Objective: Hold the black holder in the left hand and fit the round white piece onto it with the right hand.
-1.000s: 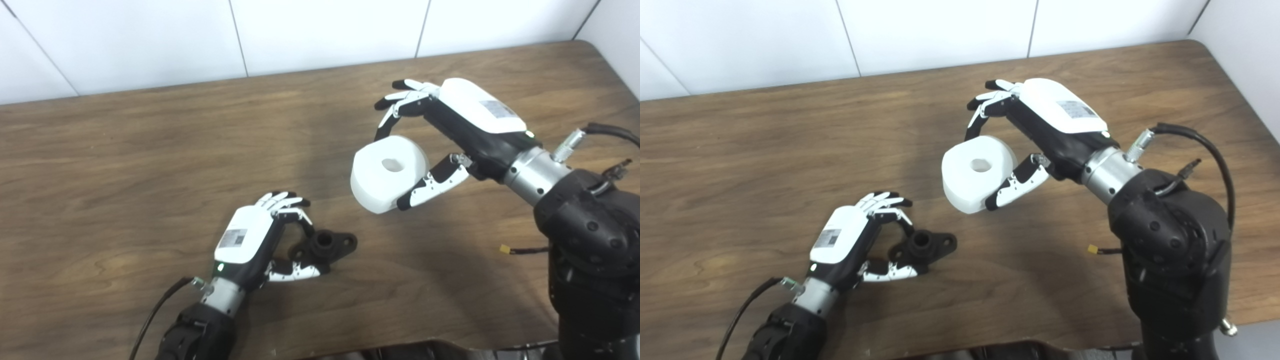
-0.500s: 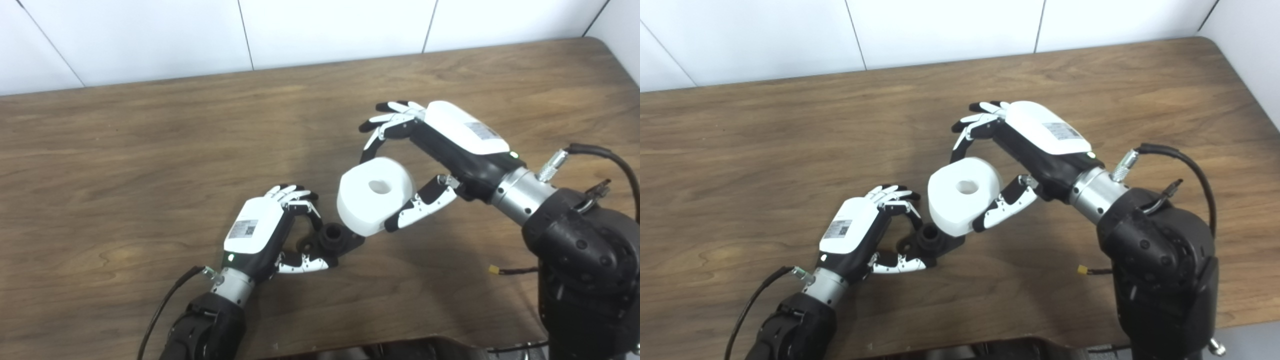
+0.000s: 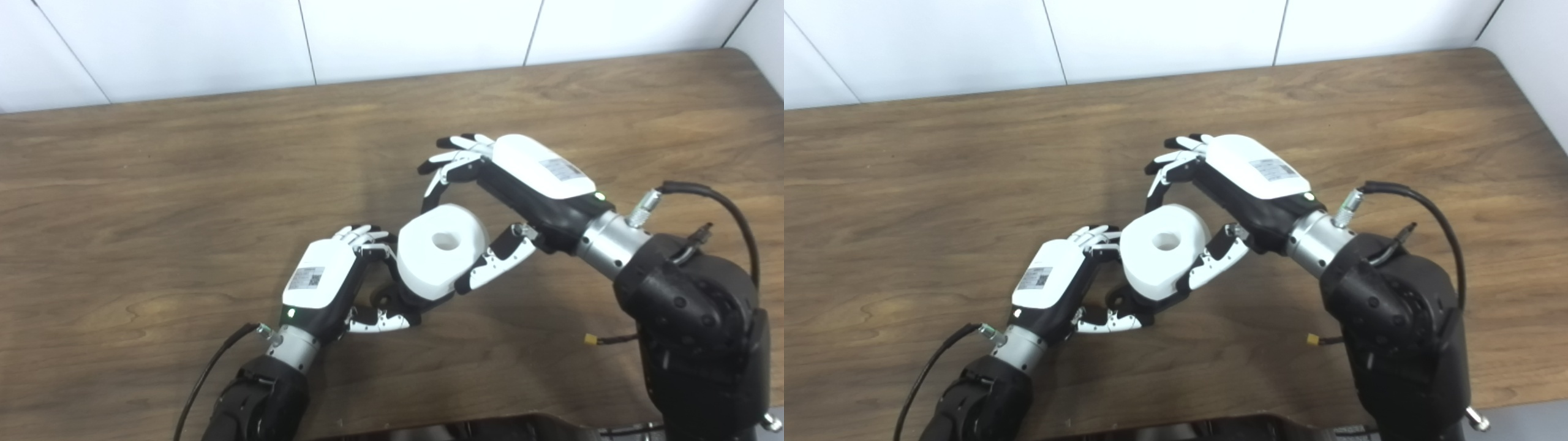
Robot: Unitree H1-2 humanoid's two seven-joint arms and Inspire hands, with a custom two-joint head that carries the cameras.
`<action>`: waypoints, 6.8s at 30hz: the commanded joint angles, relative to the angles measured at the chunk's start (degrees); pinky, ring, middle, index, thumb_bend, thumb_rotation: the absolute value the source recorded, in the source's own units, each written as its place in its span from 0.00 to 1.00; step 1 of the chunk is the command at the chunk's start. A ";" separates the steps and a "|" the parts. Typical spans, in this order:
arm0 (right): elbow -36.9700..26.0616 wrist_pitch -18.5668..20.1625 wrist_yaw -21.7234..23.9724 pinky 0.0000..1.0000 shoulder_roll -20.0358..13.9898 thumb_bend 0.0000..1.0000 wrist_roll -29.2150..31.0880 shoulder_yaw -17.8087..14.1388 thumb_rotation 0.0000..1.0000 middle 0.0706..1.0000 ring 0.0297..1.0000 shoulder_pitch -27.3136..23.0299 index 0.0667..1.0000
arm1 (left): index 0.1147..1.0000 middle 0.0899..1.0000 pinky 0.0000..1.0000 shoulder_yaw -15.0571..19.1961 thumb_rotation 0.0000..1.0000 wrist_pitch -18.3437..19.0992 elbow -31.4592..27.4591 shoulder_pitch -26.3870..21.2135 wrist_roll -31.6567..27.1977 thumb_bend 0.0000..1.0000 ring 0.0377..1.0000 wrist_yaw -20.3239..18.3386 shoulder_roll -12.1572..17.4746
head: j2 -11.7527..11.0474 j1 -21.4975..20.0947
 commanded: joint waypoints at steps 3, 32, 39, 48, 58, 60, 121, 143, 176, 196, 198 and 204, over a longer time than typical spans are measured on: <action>0.31 -2.37 -3.45 0.97 -0.08 0.53 -0.52 0.78 0.14 0.81 0.94 -1.16 0.44 | 0.42 0.79 0.90 -0.63 0.06 -0.52 0.00 -0.42 0.59 0.52 0.88 -0.12 -0.15 | 0.14 -0.02; 3.14 -4.25 -6.97 0.99 -0.06 0.53 -0.89 4.74 0.14 0.82 0.96 1.03 0.44 | 0.42 0.79 0.90 -0.64 0.06 -0.22 -0.86 -0.33 0.35 0.52 0.88 -0.50 -0.26 | 0.77 -0.27; 3.94 -5.84 -7.39 0.99 -0.34 0.53 -1.97 6.35 0.14 0.82 0.95 1.83 0.44 | 0.42 0.79 0.90 -0.69 0.06 -0.17 -0.99 -0.35 0.38 0.52 0.88 -0.64 -0.26 | 0.77 -0.27; 4.88 -7.42 -8.15 1.00 -0.22 0.53 -3.15 6.74 0.14 0.82 0.96 2.46 0.44 | 0.42 0.79 0.90 -0.62 0.06 -0.16 -1.33 -0.31 0.18 0.52 0.88 -0.93 -0.20 | 0.89 -0.31; 5.65 -8.45 -9.56 0.99 0.09 0.53 -3.09 6.43 0.14 0.82 0.96 2.84 0.44 | 0.42 0.80 0.91 -0.64 0.06 0.05 -1.54 -0.31 0.22 0.52 0.88 -1.36 -0.11 | 0.74 -0.59; 5.84 -8.61 -9.94 0.99 0.02 0.53 -2.93 6.42 0.14 0.81 0.96 2.89 0.44 | 0.42 0.80 0.91 -0.62 0.06 0.04 -1.60 -0.28 0.24 0.52 0.88 -1.41 -0.12 | 0.74 -0.59; -3.53 -2.10 10.08 1.00 -1.13 1.00 -5.43 2.01 0.43 0.98 1.00 -4.69 0.93 | 0.42 0.76 0.90 -0.34 0.06 0.25 -0.48 -0.76 -0.03 0.52 0.86 -1.42 0.19 | -0.09 -0.87; -2.34 -2.30 8.47 1.00 -2.26 1.00 -4.32 0.14 0.45 0.96 1.00 -5.20 0.93 | 0.75 0.82 0.89 -1.36 0.37 3.65 -2.38 -1.29 4.77 0.92 0.86 -6.64 0.10 | 0.49 -0.39; 0.60 -1.66 8.11 1.00 -4.63 1.00 -3.41 -0.82 0.47 0.97 1.00 -8.73 0.96 | 0.92 0.91 0.84 5.87 0.58 4.81 -11.21 -1.50 4.14 1.00 0.90 -15.07 5.42 | -1.39 2.73; 2.00 3.82 3.57 1.00 -8.42 0.93 6.26 -7.66 0.75 0.98 1.00 -6.60 0.97 | 1.00 0.99 0.80 22.68 0.70 6.96 -17.77 0.06 -10.09 1.00 0.95 -13.03 8.49 | -2.75 3.59; 3.33 4.28 0.92 0.95 -8.51 0.83 8.94 -9.67 0.88 0.97 1.00 -5.17 0.96 | 1.00 0.98 0.75 26.25 0.67 9.58 -18.74 0.10 -16.21 1.00 0.93 -12.59 7.18 | -2.75 3.59; 9.74 3.62 -10.99 0.81 -6.00 0.66 15.11 -14.30 1.00 0.94 0.92 0.20 0.92 | 1.00 1.00 0.87 34.99 0.66 11.94 -16.70 0.19 -34.60 0.86 0.95 -8.97 3.83 | -3.18 3.47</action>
